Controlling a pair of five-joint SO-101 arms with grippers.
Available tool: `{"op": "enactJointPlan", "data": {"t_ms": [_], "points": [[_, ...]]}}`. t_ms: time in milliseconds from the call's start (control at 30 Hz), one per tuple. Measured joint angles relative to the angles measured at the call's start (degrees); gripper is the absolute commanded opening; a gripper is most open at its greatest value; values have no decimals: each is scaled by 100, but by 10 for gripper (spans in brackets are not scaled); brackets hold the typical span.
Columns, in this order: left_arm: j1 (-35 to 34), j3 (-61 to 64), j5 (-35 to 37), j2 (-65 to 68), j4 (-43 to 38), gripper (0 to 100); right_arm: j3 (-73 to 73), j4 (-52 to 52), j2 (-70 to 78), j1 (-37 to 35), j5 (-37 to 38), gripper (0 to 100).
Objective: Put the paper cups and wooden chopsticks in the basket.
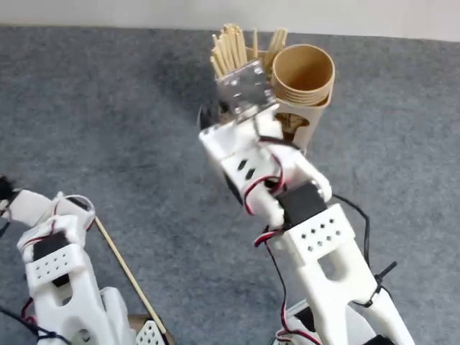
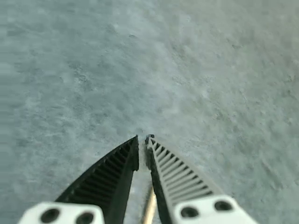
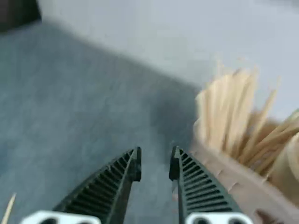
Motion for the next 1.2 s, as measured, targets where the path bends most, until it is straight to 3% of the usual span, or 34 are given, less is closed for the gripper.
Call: {"op": "enactJointPlan", "data": {"t_ms": [233, 433, 700, 900, 1200], "points": [[-879, -158, 0, 0, 0, 46, 651, 571, 0, -1020, 0, 116], [-1468, -264, 53, 0, -167, 46, 1697, -149, 0, -2101, -97, 119], [-2119, -264, 1002, 0, -343, 47, 2277, -782, 0, -3051, -888, 120], [-2330, -264, 1046, 0, -352, 46, 2286, -1046, 88, -3279, -958, 120], [-2743, -264, 1371, 0, -352, 49, 2242, -1530, 1688, -3490, -2048, 120]]}}
